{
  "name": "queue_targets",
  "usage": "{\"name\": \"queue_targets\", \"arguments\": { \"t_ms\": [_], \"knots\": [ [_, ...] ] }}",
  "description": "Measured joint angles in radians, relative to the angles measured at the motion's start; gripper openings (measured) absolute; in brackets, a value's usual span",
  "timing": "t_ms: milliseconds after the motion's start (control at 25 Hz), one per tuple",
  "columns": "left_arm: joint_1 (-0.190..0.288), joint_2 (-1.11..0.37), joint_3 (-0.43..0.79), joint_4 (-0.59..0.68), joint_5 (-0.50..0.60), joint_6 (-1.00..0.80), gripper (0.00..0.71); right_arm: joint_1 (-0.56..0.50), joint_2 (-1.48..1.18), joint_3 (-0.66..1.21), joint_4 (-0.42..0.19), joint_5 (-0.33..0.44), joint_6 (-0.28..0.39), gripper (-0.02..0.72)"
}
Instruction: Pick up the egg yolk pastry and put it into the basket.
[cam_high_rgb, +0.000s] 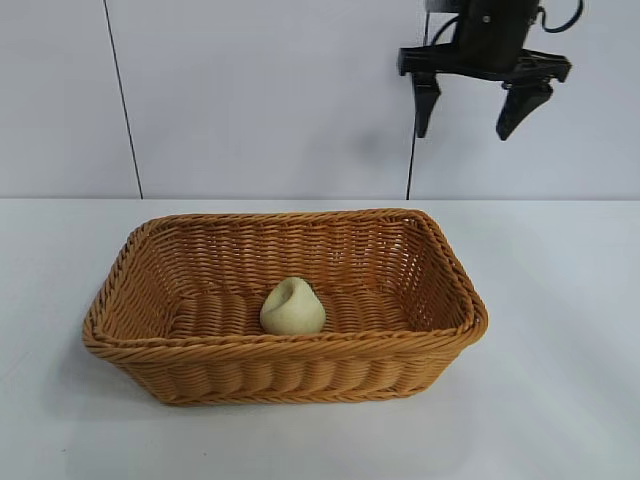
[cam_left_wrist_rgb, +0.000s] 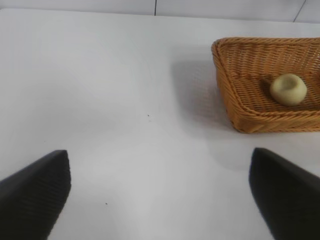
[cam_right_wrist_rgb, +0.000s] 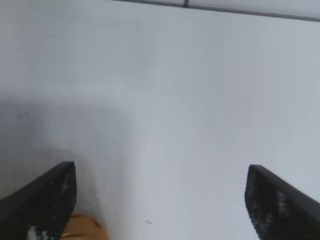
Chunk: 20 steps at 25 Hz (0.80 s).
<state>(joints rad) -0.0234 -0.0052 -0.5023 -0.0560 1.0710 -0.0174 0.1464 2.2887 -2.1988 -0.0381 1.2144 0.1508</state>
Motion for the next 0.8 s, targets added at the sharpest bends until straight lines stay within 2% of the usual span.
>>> {"name": "queue_targets", "arguments": {
  "t_ms": [240, 440, 600, 800],
  "knots": [
    [0.0, 0.0, 0.0, 0.0, 0.0, 0.0, 0.696, -0.114, 0.0, 0.0, -0.002, 0.0, 0.0, 0.655],
    [0.0, 0.0, 0.0, 0.0, 0.0, 0.0, 0.696, -0.158, -0.012, 0.023, -0.003, -0.002, -0.005, 0.655],
    [0.0, 0.0, 0.0, -0.001, 0.0, 0.0, 0.696, -0.16, -0.101, 0.147, -0.001, -0.002, -0.021, 0.655],
    [0.0, 0.0, 0.0, -0.002, 0.0, 0.0, 0.696, -0.16, -0.299, 0.423, 0.045, -0.005, -0.04, 0.655]
  ]
}}
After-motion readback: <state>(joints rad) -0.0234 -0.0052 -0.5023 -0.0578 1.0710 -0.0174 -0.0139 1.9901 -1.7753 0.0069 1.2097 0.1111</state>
